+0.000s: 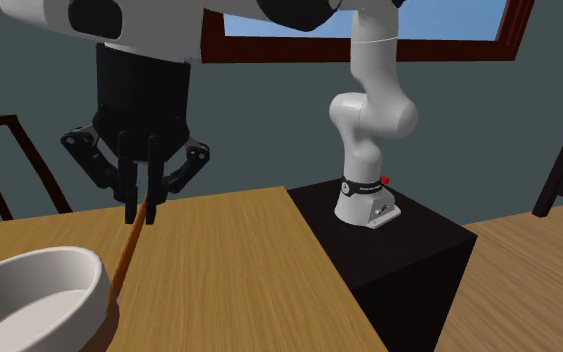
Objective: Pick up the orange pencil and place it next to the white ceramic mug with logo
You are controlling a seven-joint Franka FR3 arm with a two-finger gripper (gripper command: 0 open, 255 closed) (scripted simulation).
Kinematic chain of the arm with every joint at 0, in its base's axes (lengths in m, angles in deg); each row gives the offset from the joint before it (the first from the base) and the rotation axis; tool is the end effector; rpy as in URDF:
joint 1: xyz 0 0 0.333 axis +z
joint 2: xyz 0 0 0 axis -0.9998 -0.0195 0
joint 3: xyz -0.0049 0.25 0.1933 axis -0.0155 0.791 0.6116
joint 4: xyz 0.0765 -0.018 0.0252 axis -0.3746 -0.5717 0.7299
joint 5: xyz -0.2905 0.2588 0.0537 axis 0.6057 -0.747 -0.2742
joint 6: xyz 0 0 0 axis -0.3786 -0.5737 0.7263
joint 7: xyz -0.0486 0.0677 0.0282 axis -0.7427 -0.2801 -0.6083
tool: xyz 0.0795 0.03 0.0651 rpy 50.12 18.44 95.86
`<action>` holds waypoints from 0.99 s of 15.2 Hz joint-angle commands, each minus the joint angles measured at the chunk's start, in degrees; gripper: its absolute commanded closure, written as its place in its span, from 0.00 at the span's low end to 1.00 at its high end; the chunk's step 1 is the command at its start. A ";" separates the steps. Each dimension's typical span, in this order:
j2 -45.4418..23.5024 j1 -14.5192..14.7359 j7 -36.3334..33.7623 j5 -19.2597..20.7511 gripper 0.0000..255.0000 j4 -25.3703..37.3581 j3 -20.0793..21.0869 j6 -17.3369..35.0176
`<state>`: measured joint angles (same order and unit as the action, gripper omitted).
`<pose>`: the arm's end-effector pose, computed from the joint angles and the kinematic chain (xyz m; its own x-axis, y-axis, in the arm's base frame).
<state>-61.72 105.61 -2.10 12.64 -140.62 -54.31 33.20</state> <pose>0.5522 0.2934 0.4868 0.1766 0.9841 -0.0191 0.9590 -0.1677 0.2286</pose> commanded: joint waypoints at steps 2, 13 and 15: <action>-0.56 -2.20 4.08 -0.83 1.00 1.20 -1.37 0.05; -5.38 -10.45 18.51 -3.96 1.00 7.58 -6.13 0.49; -6.94 -11.93 21.02 -4.53 1.00 9.76 -6.84 0.15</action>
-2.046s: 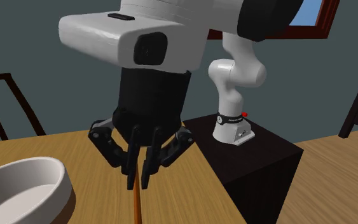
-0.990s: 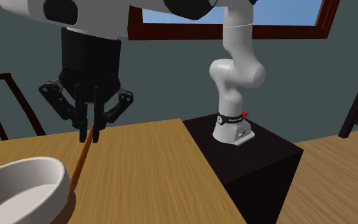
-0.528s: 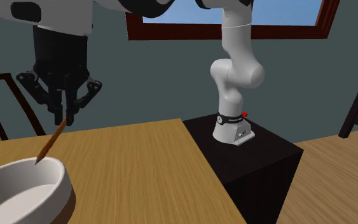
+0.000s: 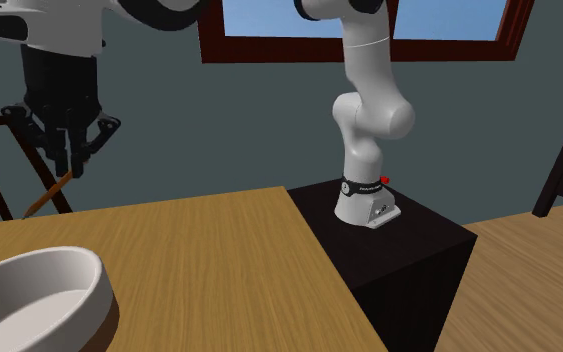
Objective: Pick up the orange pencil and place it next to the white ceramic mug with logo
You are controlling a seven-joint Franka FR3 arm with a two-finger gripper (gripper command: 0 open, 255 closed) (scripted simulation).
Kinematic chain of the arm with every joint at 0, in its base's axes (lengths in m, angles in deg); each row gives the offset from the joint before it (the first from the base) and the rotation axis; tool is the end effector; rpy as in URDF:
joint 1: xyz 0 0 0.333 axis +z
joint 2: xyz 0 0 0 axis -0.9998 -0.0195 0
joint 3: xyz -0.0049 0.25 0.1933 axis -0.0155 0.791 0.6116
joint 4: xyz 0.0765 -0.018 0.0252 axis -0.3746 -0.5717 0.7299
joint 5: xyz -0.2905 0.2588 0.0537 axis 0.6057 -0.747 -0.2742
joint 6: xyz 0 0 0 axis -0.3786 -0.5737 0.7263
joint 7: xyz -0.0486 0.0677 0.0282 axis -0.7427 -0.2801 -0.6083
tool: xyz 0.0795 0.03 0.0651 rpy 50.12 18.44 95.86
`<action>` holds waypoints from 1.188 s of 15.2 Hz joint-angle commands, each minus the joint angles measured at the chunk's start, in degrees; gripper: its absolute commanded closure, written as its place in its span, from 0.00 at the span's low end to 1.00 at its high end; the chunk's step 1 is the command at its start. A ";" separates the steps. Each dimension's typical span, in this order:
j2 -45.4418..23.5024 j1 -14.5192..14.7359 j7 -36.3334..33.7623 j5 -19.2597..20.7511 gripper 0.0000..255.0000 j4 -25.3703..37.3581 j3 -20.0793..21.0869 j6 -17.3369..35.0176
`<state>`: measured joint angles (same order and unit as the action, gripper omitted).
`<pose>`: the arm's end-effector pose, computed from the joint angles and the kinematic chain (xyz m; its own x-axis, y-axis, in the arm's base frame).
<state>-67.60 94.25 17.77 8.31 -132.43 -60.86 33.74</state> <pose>0.6504 0.1209 0.4906 0.1769 0.9841 -0.0187 0.9589 -0.1680 0.2287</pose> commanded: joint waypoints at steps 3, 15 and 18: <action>-3.82 -2.76 4.83 -1.09 1.00 5.51 -1.28 -1.22; -12.86 -7.97 12.67 -2.95 1.00 15.29 -3.04 -1.34; -13.13 -8.00 12.50 -2.85 1.00 13.40 -3.08 0.82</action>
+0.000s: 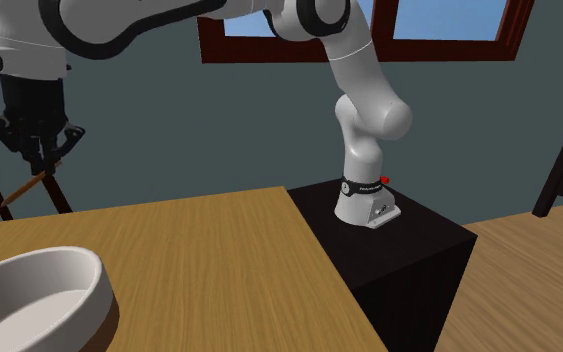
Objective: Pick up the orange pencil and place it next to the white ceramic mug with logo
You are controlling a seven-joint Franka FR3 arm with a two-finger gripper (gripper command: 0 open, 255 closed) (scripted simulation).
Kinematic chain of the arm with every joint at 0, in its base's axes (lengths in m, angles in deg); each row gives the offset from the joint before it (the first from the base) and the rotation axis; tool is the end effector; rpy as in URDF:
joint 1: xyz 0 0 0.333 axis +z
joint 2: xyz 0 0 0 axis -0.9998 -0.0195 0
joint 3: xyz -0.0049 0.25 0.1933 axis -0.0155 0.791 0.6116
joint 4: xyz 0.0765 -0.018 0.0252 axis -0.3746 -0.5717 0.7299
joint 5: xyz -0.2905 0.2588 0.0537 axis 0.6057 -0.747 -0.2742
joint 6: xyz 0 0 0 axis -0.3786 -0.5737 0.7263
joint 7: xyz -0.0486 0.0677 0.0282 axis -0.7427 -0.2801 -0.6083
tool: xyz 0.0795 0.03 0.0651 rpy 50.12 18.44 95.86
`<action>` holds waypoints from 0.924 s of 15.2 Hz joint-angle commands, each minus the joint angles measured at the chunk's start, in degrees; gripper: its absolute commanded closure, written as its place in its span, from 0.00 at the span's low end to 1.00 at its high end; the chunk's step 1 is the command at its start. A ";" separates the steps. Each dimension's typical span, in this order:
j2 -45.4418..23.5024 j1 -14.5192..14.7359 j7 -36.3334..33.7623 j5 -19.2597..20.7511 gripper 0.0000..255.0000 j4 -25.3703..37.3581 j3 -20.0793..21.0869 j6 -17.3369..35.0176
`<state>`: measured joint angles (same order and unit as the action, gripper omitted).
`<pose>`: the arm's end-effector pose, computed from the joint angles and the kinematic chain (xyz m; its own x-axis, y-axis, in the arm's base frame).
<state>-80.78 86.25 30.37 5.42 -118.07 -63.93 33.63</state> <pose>0.7241 -0.0043 0.4553 0.1749 0.9844 -0.0193 0.9593 -0.1659 0.2284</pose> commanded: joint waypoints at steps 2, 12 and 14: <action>-0.21 0.00 -0.22 0.12 1.00 -2.11 -0.04 2.33; -2.19 0.00 -0.82 0.55 1.00 -6.77 -0.24 8.96; -2.73 0.02 -0.95 0.65 1.00 -7.50 -0.29 10.21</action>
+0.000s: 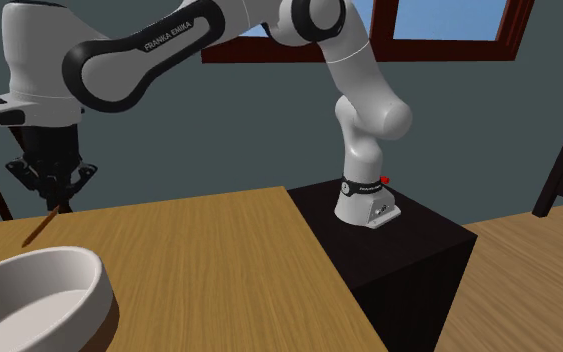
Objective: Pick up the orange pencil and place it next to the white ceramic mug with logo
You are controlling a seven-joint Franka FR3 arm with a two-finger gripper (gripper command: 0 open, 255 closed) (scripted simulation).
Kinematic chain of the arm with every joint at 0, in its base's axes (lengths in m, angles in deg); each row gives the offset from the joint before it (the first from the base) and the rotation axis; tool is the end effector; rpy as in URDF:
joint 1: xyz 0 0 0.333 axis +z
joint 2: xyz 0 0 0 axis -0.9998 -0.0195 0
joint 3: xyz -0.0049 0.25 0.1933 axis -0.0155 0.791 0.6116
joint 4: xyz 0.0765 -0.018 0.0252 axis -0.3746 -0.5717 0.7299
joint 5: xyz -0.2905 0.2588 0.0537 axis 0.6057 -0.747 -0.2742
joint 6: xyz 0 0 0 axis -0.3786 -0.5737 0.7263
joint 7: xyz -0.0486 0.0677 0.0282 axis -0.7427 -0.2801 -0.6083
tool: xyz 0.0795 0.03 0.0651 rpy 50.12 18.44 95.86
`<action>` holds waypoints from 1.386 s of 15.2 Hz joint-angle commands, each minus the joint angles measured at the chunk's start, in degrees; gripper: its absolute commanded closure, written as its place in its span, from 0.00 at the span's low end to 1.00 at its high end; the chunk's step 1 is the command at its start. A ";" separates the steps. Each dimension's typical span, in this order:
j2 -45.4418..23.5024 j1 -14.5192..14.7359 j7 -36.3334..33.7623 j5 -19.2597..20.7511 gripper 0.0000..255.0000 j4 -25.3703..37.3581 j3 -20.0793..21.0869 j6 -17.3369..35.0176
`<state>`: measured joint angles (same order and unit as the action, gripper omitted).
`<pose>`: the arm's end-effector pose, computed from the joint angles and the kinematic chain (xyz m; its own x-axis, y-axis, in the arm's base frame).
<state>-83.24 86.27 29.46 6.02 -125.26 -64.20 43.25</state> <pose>0.7233 -0.0038 0.3802 0.1750 0.9844 -0.0192 0.9593 -0.1661 0.2284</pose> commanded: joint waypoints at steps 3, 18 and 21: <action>-1.14 0.02 -0.23 0.20 1.00 -1.28 -0.11 2.44; -1.59 0.03 -0.32 0.27 0.00 -1.69 -0.15 3.31; 2.23 0.05 -0.15 -0.04 0.00 -2.02 0.09 -0.18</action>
<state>-82.11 86.26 29.29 6.07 -127.46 -64.20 44.34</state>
